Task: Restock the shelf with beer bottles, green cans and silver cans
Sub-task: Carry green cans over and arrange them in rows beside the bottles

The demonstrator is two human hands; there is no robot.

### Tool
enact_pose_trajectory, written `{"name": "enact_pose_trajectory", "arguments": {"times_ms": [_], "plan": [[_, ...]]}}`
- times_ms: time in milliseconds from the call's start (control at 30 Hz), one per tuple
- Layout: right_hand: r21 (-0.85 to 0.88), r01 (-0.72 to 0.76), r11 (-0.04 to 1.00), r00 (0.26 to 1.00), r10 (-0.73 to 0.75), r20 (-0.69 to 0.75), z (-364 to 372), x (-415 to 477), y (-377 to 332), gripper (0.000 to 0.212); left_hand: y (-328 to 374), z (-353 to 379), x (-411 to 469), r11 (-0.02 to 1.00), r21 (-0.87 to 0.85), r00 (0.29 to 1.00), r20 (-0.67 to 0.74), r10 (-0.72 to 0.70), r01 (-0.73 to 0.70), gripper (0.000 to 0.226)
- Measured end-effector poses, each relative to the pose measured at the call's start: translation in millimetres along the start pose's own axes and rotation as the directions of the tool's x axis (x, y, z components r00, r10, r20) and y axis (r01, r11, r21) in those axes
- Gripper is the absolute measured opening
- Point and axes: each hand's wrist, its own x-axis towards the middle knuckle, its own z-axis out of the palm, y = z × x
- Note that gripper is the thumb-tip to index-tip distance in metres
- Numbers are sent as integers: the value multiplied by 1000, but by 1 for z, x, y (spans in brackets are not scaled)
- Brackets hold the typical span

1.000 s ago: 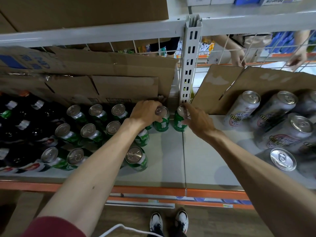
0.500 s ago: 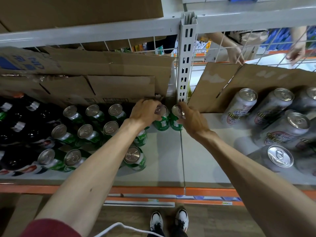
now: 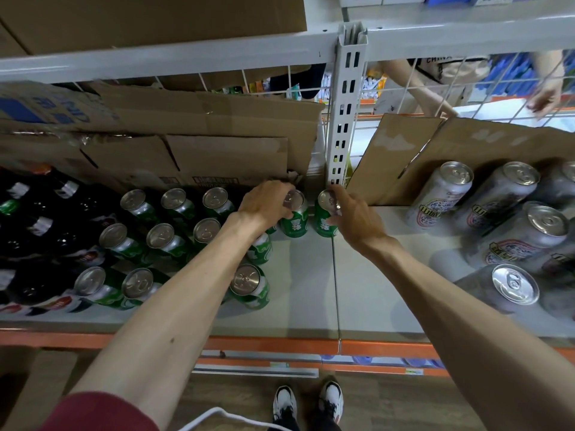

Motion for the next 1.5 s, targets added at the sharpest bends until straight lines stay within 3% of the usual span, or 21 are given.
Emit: {"name": "enact_pose_trajectory", "arguments": {"times_ms": [600, 1133, 1367, 1500], "plan": [[-18, 98, 995, 992, -96, 81, -3, 4, 3, 66, -5, 3, -6, 1000, -27, 1000, 1, 15, -15, 65], [6, 59, 998, 994, -59, 87, -7, 0, -2, 64, -3, 8, -5, 999, -27, 998, -64, 19, -20, 63], [25, 28, 999, 996, -30, 86, -15, -6, -6, 79, -8, 3, -6, 993, -101, 998, -29, 56, -59, 87], [38, -20, 999, 1000, 20, -14, -23, -18, -5, 71, -19, -20, -19, 985, -167, 992, -125, 11, -32, 57]]}}
